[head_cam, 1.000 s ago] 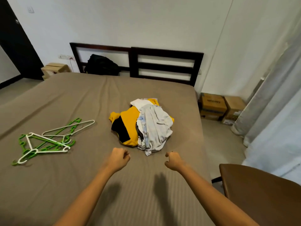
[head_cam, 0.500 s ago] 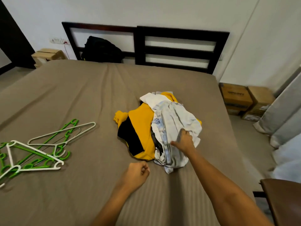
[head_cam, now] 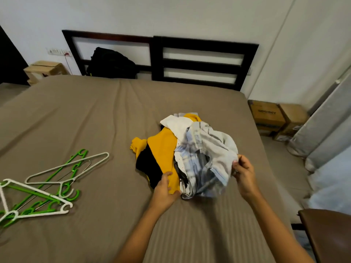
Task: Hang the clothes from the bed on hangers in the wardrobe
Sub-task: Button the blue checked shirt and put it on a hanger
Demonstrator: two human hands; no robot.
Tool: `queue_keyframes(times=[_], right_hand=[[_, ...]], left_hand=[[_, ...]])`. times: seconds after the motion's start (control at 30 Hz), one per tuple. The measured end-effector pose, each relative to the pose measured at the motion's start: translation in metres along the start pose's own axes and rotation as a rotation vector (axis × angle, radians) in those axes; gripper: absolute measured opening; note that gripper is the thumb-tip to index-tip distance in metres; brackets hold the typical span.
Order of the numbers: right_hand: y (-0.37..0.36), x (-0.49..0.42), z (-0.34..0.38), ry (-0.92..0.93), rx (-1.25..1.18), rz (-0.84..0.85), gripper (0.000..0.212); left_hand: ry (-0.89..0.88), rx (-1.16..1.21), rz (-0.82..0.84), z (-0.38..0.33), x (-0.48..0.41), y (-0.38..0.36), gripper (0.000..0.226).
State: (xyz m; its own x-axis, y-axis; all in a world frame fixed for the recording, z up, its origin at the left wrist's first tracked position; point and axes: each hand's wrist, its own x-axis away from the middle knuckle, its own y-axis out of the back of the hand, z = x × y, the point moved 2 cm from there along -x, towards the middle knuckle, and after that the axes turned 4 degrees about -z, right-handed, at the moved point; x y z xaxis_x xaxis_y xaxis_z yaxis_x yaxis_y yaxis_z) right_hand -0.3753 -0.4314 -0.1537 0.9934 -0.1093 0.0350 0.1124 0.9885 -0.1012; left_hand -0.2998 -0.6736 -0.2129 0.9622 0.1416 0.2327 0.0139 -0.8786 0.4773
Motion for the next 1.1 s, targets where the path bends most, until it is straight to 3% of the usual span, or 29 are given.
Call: queue_keyframes(times=[0.1,0.27,0.3,0.33,0.4,0.47,0.53,0.6,0.67,0.73,0.77,0.83,0.87,0.9,0.97,1.03,1.1], right_hand=[[0.010,0.016,0.064,-0.013,-0.161,0.114,0.009],[0.023,0.033,0.178,0.044,-0.383,0.075,0.015],[0.026,0.037,0.200,0.054,-0.407,0.067,0.027],[0.027,0.043,0.220,0.059,-0.407,0.070,0.033],[0.028,0.060,0.254,0.081,-0.418,0.071,0.017],[0.035,0.074,0.276,0.109,-0.452,0.067,0.033],[0.042,0.089,0.303,0.145,-0.512,0.029,0.039],[0.057,0.094,0.329,0.203,-0.600,-0.056,0.023],[0.080,0.084,0.346,0.242,-0.700,-0.234,0.011],[0.101,0.069,0.348,0.297,-0.511,-0.388,0.022],[0.107,0.063,0.349,0.304,-0.235,-0.398,0.026],[0.102,0.058,0.330,0.218,0.472,-0.257,0.024],[0.100,0.059,0.313,0.185,0.773,-0.187,0.042],[0.097,0.067,0.301,0.172,0.925,-0.175,0.050],[0.083,0.100,0.288,0.282,0.845,-0.280,0.034],[0.065,0.141,0.277,0.287,0.457,-0.190,0.017],[0.038,0.179,0.269,0.179,0.430,0.055,0.039]], left_hand=[[-0.124,0.033,-0.017,-0.036,-0.012,-0.006,0.092],[-0.222,0.154,-0.205,-0.106,-0.016,0.005,0.106],[-0.237,0.110,-0.209,-0.119,-0.015,0.008,0.107],[-0.264,0.034,-0.191,-0.132,-0.014,0.010,0.103],[-0.373,-0.162,-0.073,-0.156,-0.006,0.010,0.078],[-0.489,-0.236,0.040,-0.174,0.009,0.007,0.053],[-0.546,-0.103,0.005,-0.194,0.028,0.009,0.042],[-0.514,0.121,-0.071,-0.224,0.051,0.023,0.037],[-0.416,0.320,0.093,-0.259,0.073,0.036,0.024],[-0.346,0.337,0.331,-0.289,0.094,0.042,0.017],[-0.321,0.329,0.404,-0.299,0.105,0.044,0.018],[-0.265,0.404,0.400,-0.310,0.120,0.047,0.020],[-0.230,0.484,0.351,-0.312,0.123,0.050,0.022],[-0.193,0.555,0.301,-0.312,0.124,0.053,0.025],[-0.127,0.613,0.238,-0.311,0.129,0.058,0.034],[-0.093,0.664,0.195,-0.315,0.138,0.058,0.037],[-0.053,0.761,0.183,-0.332,0.152,0.056,0.038]])
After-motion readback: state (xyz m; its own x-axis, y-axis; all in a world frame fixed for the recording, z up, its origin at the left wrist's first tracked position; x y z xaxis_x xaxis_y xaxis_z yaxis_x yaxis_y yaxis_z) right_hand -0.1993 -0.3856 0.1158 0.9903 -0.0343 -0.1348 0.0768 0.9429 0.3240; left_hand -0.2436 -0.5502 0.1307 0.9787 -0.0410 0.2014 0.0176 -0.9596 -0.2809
